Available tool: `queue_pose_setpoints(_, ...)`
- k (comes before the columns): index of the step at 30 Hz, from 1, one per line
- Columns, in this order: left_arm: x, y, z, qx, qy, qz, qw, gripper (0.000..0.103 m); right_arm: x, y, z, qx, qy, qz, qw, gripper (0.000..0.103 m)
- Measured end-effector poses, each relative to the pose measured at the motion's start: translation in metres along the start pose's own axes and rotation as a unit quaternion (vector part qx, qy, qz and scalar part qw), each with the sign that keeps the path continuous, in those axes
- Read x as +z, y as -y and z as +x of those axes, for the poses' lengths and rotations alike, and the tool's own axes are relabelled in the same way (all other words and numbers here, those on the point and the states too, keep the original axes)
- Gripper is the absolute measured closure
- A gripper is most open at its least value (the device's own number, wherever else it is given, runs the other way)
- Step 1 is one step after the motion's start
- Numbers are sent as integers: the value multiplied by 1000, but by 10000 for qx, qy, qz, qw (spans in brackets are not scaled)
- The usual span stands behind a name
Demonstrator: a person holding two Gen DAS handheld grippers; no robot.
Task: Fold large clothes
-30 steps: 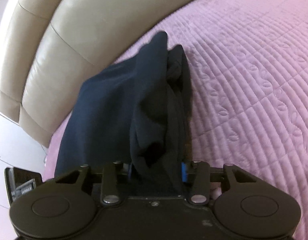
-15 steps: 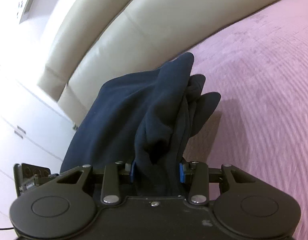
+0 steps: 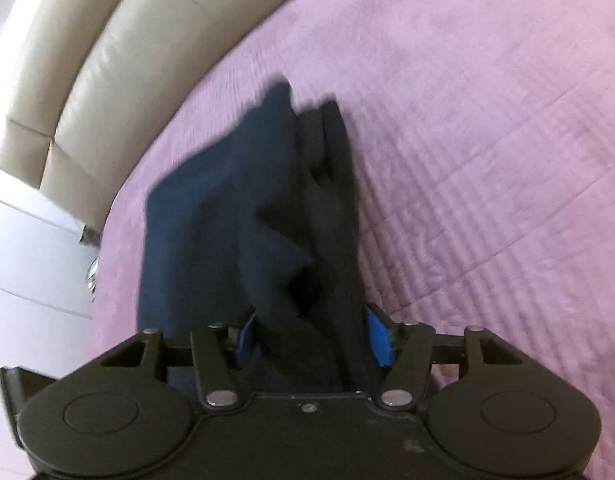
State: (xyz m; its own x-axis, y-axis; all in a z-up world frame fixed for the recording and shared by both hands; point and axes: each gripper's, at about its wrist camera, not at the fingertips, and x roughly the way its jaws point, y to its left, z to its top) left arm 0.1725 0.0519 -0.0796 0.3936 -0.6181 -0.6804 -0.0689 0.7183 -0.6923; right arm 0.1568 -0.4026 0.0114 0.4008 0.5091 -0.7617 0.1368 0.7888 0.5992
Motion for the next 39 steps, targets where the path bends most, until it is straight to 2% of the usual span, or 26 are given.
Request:
queue_pose_setpoints(1, 0, 2, -13, 21, 68, -23, 10000, 27, 1, -8, -14, -90, 149, -172, 9997, 26)
queue_pose_setpoints(3, 0, 12, -44, 216, 420, 290, 9985, 30, -3, -31, -34, -216, 397, -583, 9973, 25)
queue_pose_setpoints(5, -2, 28, -73, 429, 838, 748, 9927, 30, -2, -61, -37, -503, 666, -1080, 9906, 25)
queue_pose_setpoints(6, -3, 37, -83, 405, 1005, 994, 9891, 30, -1, -73, -34, -603, 788, -1307, 9864, 27)
queue_pose_setpoints(8, -8, 54, -89, 153, 1136, 1307, 9848, 39, -10, -95, -28, -731, 1071, -1889, 9734, 41)
queue_pose_setpoints(10, -17, 67, -82, -177, 1045, 1629, 9809, 64, -8, -107, -3, -627, 975, -2205, 9685, 93)
queue_pose_setpoints(11, -27, 72, -75, -279, 946, 1847, 9778, 71, -5, -110, 14, -487, 922, -2306, 9675, 96)
queue_pose_setpoints(12, -37, 76, -64, -338, 783, 2102, 9739, 89, -2, -113, 32, -481, 912, -2427, 9646, 96)
queue_pose_setpoints(13, -42, 82, -52, -347, 610, 2281, 9711, 94, 1, -113, 49, -672, 902, -2552, 9603, 96)
queue_pose_setpoints(15, -56, 79, -38, -387, 386, 2588, 9644, 94, 10, -109, 85, -1284, 902, -2728, 9492, 97)
queue_pose_setpoints(16, -60, 79, -32, -316, 290, 2704, 9618, 94, 17, -102, 100, -1674, 954, -2707, 9432, 103)
queue_pose_setpoints(17, -62, 78, -27, -248, 176, 2791, 9598, 94, 24, -94, 114, -1853, 1004, -2598, 9424, 103)
queue_pose_setpoints(20, -62, 73, -26, -389, 42, 2801, 9592, 93, 45, -67, 120, -1787, 1033, -2088, 9559, 103)
queue_pose_setpoints(22, -61, 70, -22, -459, -23, 2722, 9612, 96, 49, -64, 102, -1969, 1204, -1905, 9542, 103)
queue_pose_setpoints(24, -56, 70, -14, -448, -94, 2725, 9611, 97, 44, -68, 80, -1794, 1201, -1815, 9594, 103)
queue_pose_setpoints(27, -56, 68, -22, -390, -89, 2799, 9592, 97, 21, -77, 43, -1350, 730, -1934, 9690, 90)
queue_pose_setpoints(29, -55, 68, -28, -354, -76, 2801, 9593, 97, -3, -80, 27, -1261, 336, -2122, 9685, 85)
queue_pose_setpoints(32, -60, 68, -43, -342, -52, 2873, 9572, 96, -29, -72, 47, -1753, -334, -2121, 9608, 83)
queue_pose_setpoints(34, -65, 69, -47, -279, -34, 2895, 9568, 96, -37, -54, 67, -2111, -799, -1697, 9593, 84)
queue_pose_setpoints(37, -69, 67, -56, -235, -88, 2711, 9622, 96, -40, -53, 52, -2136, -692, -1285, 9660, 82)
queue_pose_setpoints(38, -68, 66, -60, -205, -123, 2627, 9646, 96, -42, -59, 38, -2092, -503, -1274, 9682, 78)
queue_pose_setpoints(39, -70, 64, -67, -132, -88, 2608, 9653, 96, -44, -65, 24, -2045, -344, -1267, 9700, 64)
